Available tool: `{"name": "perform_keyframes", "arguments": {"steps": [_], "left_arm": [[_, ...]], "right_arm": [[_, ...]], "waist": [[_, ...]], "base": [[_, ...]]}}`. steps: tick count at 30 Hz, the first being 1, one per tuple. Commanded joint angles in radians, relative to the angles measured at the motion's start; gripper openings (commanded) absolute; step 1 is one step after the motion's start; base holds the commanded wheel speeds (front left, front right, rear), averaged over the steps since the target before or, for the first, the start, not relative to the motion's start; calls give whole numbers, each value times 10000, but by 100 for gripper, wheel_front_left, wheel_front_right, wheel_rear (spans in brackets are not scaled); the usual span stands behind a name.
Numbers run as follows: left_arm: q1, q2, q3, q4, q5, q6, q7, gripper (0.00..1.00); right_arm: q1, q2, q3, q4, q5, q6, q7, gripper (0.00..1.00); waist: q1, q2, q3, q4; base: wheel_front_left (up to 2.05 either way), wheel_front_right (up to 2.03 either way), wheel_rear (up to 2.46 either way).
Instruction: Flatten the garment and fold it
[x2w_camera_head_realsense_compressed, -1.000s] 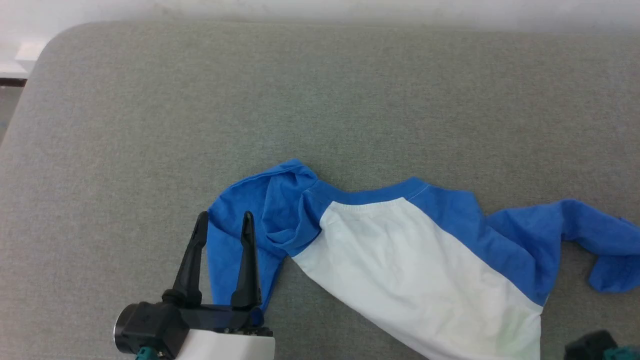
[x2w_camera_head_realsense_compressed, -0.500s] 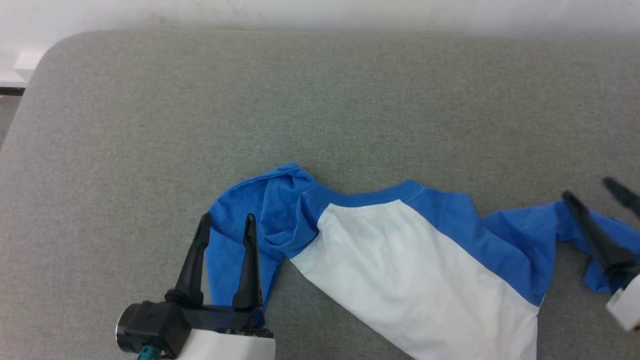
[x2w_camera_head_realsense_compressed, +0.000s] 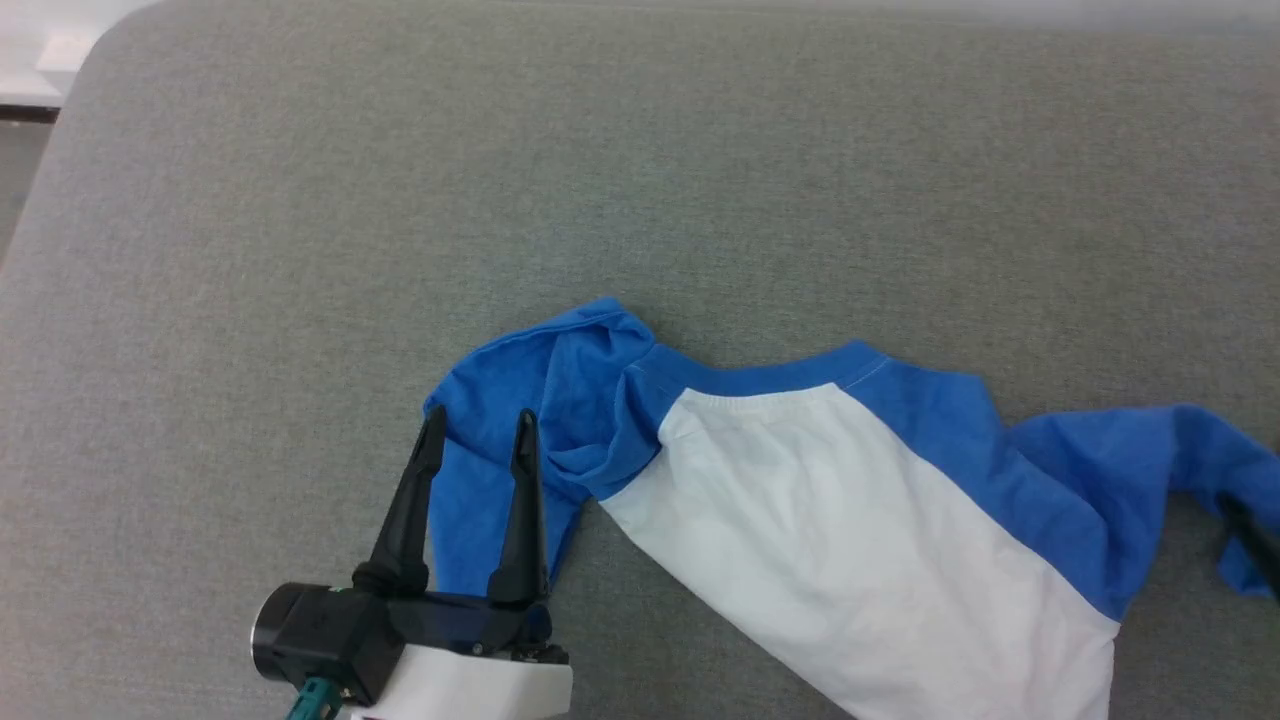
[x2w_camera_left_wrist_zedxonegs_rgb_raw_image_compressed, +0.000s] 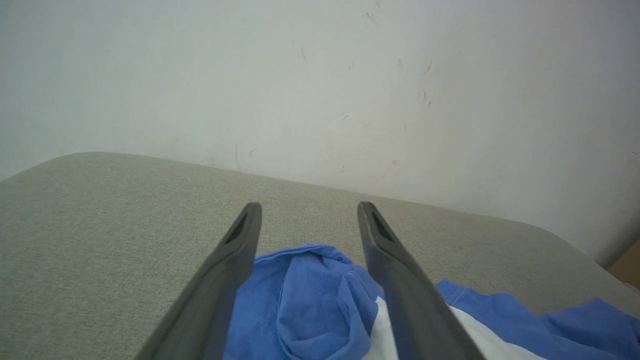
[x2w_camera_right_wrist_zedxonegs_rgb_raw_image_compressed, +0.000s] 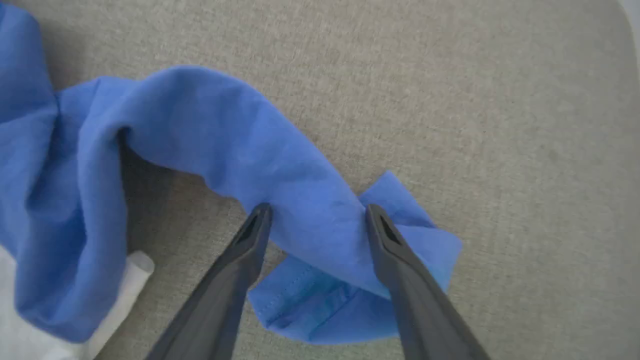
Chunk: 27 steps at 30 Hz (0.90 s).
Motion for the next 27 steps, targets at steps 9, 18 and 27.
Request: {"name": "perform_keyframes", "arguments": {"steps": [9, 18, 27], "left_arm": [[-107, -47, 34, -136, 180, 183, -47, 100], [-371, -51, -72, -408, 274, 416, -47, 100], [-969, -52, -560, -562, 545, 718, -47, 100]], "right_arm": [[-348, -116, 480, 732, 658, -11, -747, 0], [-2673, -1776, -151, -247, 63, -11, -1844, 0], [-3943, -3364, -1943, 1836, -1177, -11, -2669, 0]], "waist": [[-1, -1, 48, 54], [-1, -1, 710, -300], [-1, -1, 1892, -161]], "base": [[0, 0, 0], [0, 0, 0], [0, 0, 0]]}}
